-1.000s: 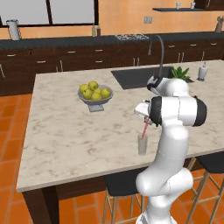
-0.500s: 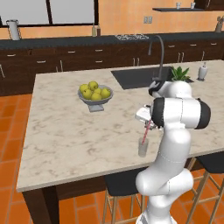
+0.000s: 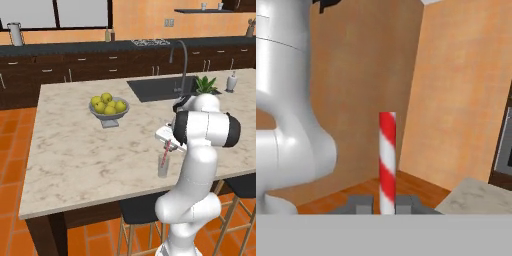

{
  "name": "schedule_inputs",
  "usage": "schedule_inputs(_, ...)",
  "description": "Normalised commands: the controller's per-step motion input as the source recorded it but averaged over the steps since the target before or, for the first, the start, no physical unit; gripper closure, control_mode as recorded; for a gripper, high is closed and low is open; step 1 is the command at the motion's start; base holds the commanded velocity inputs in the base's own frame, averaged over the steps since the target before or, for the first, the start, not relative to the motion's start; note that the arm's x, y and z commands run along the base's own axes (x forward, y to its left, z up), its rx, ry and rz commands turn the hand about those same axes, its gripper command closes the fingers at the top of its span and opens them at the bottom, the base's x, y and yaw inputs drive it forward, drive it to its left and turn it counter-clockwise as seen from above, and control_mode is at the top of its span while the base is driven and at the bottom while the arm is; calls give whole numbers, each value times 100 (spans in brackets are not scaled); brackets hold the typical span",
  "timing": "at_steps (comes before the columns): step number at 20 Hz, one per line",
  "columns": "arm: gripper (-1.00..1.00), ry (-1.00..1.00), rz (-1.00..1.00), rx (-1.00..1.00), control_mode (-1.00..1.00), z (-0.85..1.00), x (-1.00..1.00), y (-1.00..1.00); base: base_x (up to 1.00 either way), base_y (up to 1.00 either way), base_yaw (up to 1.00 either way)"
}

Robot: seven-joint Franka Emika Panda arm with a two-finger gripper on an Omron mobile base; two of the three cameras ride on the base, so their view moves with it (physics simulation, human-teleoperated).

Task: Take a straw from the drawer in front and place it inside the glass cup on the dining counter.

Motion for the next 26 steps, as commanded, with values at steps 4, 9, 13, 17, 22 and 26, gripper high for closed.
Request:
schedule_inputs(4, 100, 3, -9, 0, -100, -35, 36, 0, 0, 0, 0)
schedule_inputs(9, 100, 1, -6, 0, -100, -17, -24, 11, 0, 0, 0)
schedule_inputs(13, 100, 0, -4, 0, -100, -18, -17, 14, 0, 0, 0)
schedule_inputs(17, -100, 0, -6, -1, -100, -7, -16, 9, 0, 0, 0)
schedule_inputs(22, -100, 0, -9, -1, -100, 0, -5, -1, 0, 0, 0)
schedule_inputs(26, -100, -2, -9, -1, -100, 0, 0, 0, 0, 0, 0)
